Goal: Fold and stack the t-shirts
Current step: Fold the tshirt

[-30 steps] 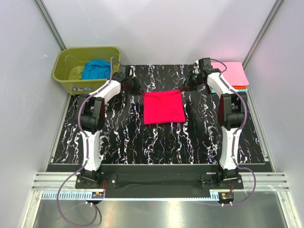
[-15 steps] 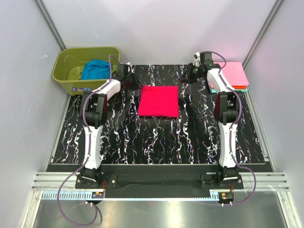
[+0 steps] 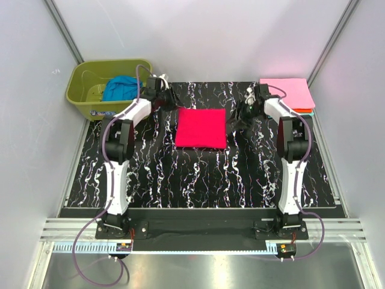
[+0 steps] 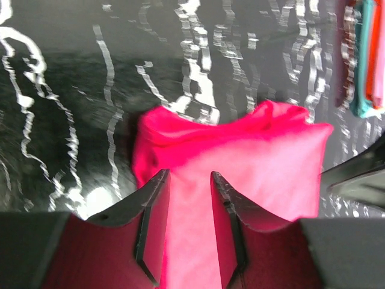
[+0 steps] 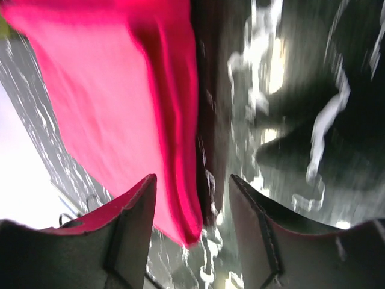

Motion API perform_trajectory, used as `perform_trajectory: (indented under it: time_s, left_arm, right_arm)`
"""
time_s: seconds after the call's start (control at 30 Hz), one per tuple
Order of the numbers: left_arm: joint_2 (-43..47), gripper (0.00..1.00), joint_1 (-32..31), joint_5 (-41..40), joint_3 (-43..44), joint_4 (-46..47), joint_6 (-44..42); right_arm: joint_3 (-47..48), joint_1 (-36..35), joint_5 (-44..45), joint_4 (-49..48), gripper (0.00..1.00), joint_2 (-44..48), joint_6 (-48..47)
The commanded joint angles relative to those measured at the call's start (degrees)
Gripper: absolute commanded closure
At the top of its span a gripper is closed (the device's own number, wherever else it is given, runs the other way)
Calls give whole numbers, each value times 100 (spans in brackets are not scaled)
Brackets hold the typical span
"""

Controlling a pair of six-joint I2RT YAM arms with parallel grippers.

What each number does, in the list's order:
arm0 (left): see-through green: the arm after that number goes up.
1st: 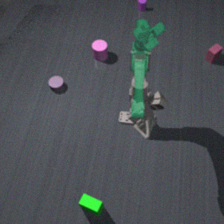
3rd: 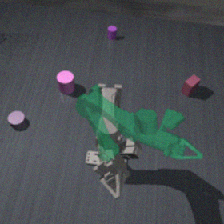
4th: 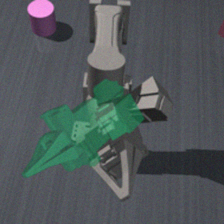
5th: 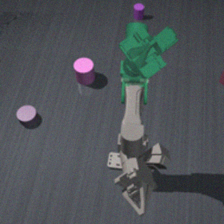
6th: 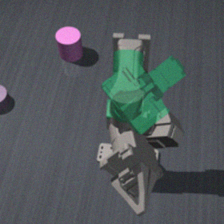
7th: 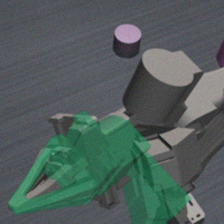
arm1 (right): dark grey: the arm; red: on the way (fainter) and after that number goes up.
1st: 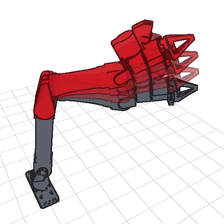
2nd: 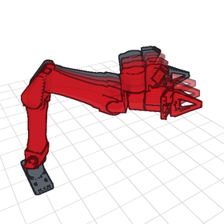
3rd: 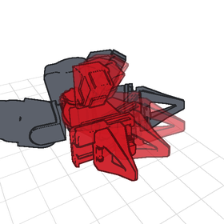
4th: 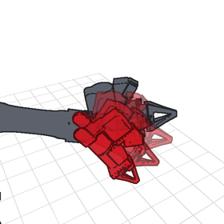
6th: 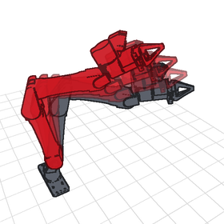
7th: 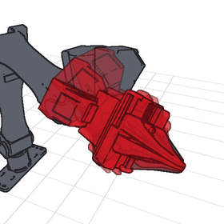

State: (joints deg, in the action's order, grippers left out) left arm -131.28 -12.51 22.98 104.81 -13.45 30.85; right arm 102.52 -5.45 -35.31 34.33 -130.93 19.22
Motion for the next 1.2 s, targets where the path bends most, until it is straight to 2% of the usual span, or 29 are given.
perform_trajectory:
  time_s: [0.0, 0.17, 0.33, 0.43, 0.57, 0.77, 1.07, 1.13, 1.17]
  left_arm:
    - [1069, 62, -155, 198, -214, 282, -290]
    - [1534, 62, -348, 259, -839, 273, -290]
    - [2150, 57, -568, 181, -1998, 203, -404]
    - [2720, 56, -647, 111, -2684, 185, -431]
    - [3030, 53, -700, -215, -3466, 203, -492]
    - [2740, 51, -691, -409, -3547, 159, -589]
    - [2160, 50, -691, -734, -3398, -26, -712]
    - [2072, 53, -682, -647, -3363, -17, -712]
    - [2054, 65, -682, -611, -3345, -26, -721]
  right_arm:
    - [-486, -8, -248, -224, 41, 910, -323]
    - [-1409, -70, -318, -514, 39, 1254, -375]
    - [-2094, -175, -415, -699, 37, 1614, -454]
    - [-2245, -254, -477, -840, 37, 1782, -542]
    - [-2158, -395, -424, -901, 36, 1677, -639]
    - [-1885, -448, -336, -936, 37, 1220, -727]
    - [-2043, -474, -476, -1095, 41, 956, -657]
    - [-2061, -474, -486, -1121, 46, 947, -630]
    - [-2069, -474, -486, -1112, 48, 964, -613]
